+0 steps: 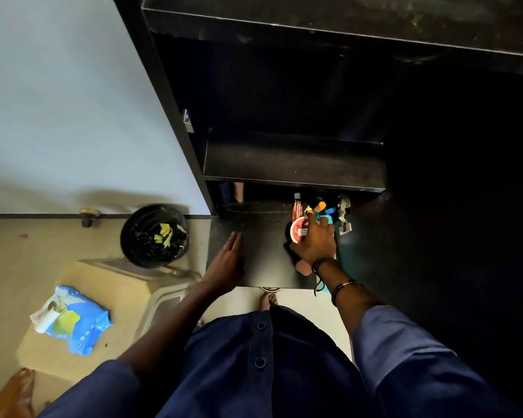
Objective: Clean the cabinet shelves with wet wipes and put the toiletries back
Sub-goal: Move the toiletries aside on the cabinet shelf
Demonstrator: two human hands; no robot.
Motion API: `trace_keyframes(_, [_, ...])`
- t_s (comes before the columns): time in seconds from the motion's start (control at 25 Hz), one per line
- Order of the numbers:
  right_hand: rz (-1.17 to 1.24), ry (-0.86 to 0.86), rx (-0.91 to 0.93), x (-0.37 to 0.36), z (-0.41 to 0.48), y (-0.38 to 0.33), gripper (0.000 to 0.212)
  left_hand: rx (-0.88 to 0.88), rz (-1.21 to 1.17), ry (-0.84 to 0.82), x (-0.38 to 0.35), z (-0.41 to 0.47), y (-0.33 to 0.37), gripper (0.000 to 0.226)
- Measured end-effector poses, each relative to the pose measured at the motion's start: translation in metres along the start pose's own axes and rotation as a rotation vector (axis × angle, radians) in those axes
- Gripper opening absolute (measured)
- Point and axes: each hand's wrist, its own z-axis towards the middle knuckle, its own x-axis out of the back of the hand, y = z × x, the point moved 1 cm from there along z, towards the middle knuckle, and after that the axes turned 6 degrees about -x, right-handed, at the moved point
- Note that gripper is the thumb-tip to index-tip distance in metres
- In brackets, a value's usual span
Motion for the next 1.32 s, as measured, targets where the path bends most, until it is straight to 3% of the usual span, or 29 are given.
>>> trace_keyframes(0.12, [0.069, 0.018, 0.109, -0.002, -0.001, -0.033, 0.095, 0.015, -0.030, 0.039, 0.006, -0.007, -0.009, 0.078])
trace_keyframes(0.28, [0.106, -0.120, 0.263, -0.017, 0.001, -0.088, 0.090, 0.069, -0.049, 0.096, 0.016, -0.019, -0.025, 0.078])
trace_keyframes(0.64, [0.011, -0.209, 0.371, -0.047, 0.006, -0.158, 0.084, 0.170, -0.081, 0.175, 0.026, -0.036, -0.042, 0.065])
trace_keyframes(0.88, [0.104, -0.211, 0.329, -0.044, -0.006, -0.144, 0.087, 0.164, -0.090, 0.141, 0.022, -0.042, -0.041, 0.066])
trace_keyframes(1.04, [0.151, -0.117, 0.325, -0.027, -0.029, -0.114, 0.073, 0.100, -0.094, 0.120, 0.022, -0.038, -0.032, 0.066])
trace_keyframes(1.2, [-0.036, 0.009, 0.270, -0.011, -0.046, -0.069, 0.067, 0.024, -0.094, 0.045, 0.012, -0.031, -0.015, 0.067])
trace_keyframes(1.32, [-0.195, 0.066, 0.131, 0.000, -0.056, -0.033, 0.069, -0.018, -0.093, -0.016, 0.002, -0.025, 0.002, 0.062])
